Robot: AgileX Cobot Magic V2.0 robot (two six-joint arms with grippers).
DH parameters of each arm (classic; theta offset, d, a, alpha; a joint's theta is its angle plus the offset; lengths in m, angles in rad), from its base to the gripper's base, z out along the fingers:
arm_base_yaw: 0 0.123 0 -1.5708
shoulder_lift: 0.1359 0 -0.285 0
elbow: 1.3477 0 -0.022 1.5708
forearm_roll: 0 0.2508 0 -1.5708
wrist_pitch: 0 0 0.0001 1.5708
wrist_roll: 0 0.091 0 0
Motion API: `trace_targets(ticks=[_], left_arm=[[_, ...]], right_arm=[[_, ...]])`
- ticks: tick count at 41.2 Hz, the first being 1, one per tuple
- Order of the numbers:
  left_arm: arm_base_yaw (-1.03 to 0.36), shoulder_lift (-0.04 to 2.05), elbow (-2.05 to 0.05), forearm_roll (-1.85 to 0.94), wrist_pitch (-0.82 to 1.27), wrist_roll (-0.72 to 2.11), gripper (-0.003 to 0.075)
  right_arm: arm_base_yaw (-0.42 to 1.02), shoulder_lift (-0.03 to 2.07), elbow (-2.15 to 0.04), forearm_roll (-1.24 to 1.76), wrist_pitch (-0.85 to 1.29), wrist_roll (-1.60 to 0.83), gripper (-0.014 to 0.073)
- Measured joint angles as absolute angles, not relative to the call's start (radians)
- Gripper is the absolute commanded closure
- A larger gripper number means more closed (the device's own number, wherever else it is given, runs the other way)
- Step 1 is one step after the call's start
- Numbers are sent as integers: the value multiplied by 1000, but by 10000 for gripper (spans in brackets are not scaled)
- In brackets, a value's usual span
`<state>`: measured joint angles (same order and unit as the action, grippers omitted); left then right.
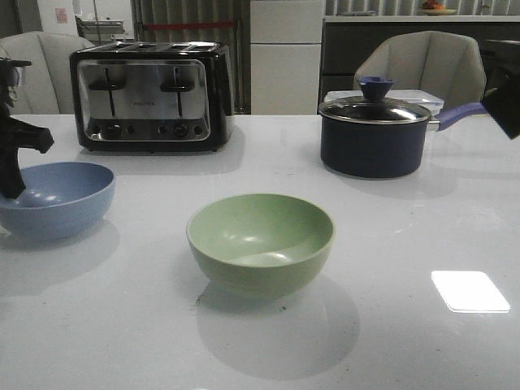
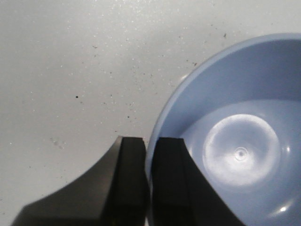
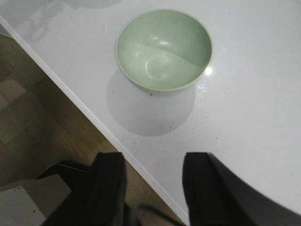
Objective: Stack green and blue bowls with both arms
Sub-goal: 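Lift the blue bowl and carry it over the green bowl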
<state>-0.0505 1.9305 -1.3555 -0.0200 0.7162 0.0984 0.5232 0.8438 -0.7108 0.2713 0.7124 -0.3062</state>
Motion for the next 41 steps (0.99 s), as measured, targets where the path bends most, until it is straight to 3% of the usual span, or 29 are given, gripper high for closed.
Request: trace_targets(ticks=[10,21,41], left_arm=[[-77,1836,-1412,-46,818,131,627],[-215,1699,-1444,-145,905,152,627],[-522,1795,-1491,-205,897,152,627]], right_arm=[[523,844,-711,271,712,-306,190],[523,844,-711,271,712,-306,190],[523,844,-711,271,712,-306,190]])
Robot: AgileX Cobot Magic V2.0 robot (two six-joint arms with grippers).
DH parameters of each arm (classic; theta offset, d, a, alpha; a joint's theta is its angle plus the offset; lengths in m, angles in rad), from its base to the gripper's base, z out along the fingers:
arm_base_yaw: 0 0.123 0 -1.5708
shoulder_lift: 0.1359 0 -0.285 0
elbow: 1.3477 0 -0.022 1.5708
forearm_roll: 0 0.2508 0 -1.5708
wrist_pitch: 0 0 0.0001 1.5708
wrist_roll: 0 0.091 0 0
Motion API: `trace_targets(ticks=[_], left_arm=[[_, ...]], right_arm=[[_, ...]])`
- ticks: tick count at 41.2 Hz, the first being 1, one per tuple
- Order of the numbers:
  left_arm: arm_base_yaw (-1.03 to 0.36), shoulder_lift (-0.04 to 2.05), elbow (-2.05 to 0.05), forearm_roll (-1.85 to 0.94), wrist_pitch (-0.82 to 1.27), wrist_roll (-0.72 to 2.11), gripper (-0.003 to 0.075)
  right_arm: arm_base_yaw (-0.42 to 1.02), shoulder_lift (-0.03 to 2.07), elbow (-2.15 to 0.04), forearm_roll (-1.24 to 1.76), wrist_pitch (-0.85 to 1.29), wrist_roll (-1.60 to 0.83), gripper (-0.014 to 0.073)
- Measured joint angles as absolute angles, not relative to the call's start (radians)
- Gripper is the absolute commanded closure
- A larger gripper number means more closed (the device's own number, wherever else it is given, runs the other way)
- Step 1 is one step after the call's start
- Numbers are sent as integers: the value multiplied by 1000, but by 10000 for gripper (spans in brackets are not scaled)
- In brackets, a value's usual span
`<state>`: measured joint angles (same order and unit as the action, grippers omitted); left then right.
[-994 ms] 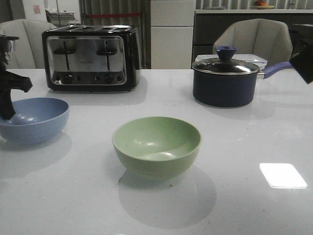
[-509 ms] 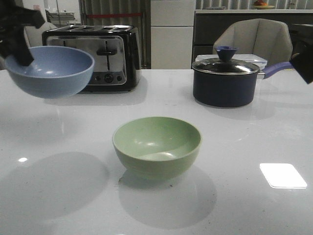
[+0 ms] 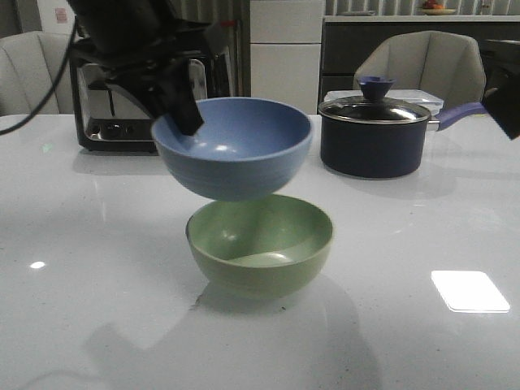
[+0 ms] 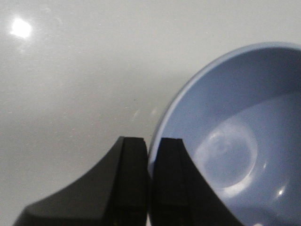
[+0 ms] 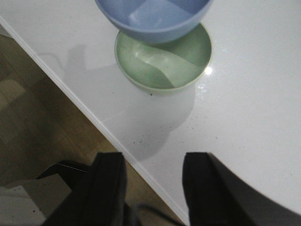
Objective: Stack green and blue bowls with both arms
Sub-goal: 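Lift the blue bowl and carry it over the green bowl, then lower the blue bowl into the green bowl and open the left gripper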
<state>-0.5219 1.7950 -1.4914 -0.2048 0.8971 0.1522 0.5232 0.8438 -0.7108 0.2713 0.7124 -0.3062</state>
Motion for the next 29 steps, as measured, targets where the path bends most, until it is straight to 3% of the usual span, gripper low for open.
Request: trace_targets(ticks=[29], left_arm=[[-572,1951,-1520,-201,864,154,619]], right_arm=[[523,844,-711,271,712,-306,190]])
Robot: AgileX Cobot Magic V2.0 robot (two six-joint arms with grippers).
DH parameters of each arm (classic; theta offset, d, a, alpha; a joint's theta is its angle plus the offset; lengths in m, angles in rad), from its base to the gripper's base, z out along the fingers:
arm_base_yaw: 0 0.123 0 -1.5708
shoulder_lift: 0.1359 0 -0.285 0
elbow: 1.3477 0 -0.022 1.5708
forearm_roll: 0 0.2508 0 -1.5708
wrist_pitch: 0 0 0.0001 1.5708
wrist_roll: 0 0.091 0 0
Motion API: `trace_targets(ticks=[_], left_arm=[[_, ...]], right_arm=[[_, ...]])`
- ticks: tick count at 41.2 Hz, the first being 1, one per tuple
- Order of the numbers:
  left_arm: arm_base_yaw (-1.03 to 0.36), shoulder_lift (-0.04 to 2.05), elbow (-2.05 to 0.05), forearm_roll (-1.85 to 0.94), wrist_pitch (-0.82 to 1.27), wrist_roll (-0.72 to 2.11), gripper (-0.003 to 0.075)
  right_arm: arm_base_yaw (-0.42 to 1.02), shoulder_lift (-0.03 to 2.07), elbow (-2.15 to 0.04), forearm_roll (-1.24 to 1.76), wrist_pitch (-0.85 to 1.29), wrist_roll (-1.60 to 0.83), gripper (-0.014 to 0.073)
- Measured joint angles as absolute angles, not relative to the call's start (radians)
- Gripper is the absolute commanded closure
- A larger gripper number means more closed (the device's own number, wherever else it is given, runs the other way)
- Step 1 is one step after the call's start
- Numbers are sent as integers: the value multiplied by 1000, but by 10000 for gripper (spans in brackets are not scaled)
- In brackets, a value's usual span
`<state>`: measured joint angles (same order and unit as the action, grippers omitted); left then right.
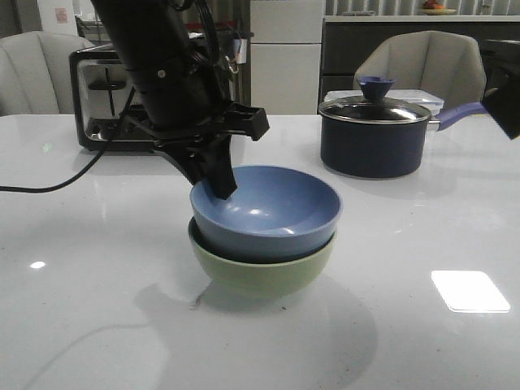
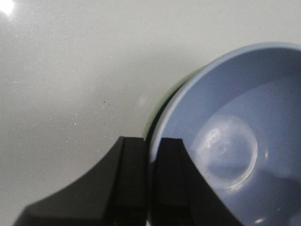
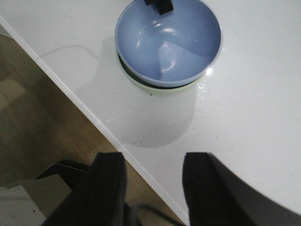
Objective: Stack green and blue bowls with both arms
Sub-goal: 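Lower the blue bowl into the green bowl and open the left gripper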
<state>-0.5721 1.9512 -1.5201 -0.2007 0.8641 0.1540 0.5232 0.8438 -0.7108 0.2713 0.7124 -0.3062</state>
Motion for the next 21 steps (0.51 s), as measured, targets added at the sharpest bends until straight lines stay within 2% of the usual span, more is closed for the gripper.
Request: trace_targets(ticks=[5,13,15,21], left_arm=[[-572,1955,-1520,-200,871,154,535],[-572,1959,-1520,-198,878,154,307],[-572,1959,-1520,-198,883,154,288],[-572,1944,-1520,-198,897,154,299]], right_arm=[[523,844,-711,271,712,-306,190],[523,844,-711,271,712,-306,190],[523,844,-711,271,712,-306,190],[523,844,-711,271,712,-306,190]])
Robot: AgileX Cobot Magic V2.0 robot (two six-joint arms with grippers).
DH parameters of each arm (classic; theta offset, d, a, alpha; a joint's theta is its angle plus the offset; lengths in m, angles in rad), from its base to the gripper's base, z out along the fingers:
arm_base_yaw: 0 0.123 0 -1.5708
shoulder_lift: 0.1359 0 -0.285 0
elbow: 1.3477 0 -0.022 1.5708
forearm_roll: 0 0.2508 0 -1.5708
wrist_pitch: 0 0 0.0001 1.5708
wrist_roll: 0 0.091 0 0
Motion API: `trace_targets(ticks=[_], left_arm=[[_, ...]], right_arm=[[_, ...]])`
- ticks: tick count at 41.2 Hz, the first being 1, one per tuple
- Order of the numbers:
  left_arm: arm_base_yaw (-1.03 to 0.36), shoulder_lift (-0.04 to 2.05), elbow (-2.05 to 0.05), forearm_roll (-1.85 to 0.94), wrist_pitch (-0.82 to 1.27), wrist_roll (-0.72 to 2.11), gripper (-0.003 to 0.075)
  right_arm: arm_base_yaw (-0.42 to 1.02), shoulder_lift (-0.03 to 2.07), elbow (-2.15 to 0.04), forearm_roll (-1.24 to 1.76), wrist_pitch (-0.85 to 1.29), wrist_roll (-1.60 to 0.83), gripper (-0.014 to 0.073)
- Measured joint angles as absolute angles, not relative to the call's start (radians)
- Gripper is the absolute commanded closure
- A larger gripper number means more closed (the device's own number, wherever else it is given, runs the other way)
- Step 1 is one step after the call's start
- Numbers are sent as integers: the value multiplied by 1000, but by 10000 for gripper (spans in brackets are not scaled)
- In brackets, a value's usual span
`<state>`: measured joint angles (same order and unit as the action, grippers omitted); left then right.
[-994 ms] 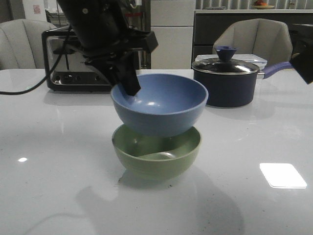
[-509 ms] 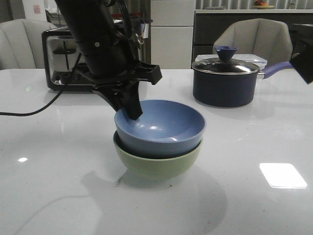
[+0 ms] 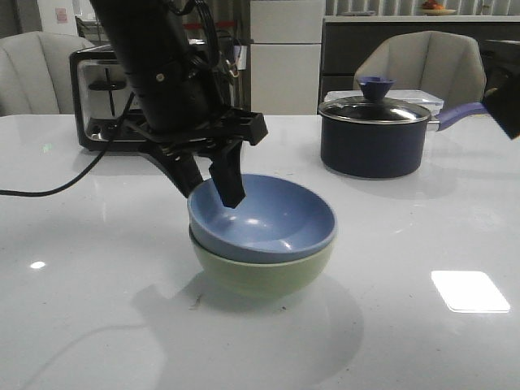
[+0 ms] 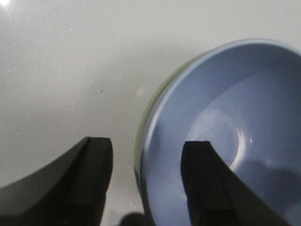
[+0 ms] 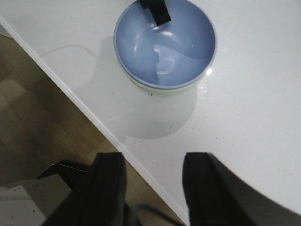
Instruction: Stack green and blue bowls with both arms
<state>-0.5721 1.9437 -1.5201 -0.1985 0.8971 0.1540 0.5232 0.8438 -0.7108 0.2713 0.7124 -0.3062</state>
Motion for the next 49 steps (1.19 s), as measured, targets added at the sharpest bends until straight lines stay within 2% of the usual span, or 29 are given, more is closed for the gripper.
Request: trace_targets(ticks=[11,35,44,49], left_arm=[[-572,1729,-1460,-196,903,154,299],[-672,1050,-918,-87,832,154,299],[-672,830,-797,-22,829,154,299],[-672,747,-769,0,829,154,299]], right_arm=[[523,844,-711,271,712,-306,190],[523,844,-711,273,714,-306,190],[519,844,-711,265,723,-306,194],[490,825,-711,262,740,-306,235]])
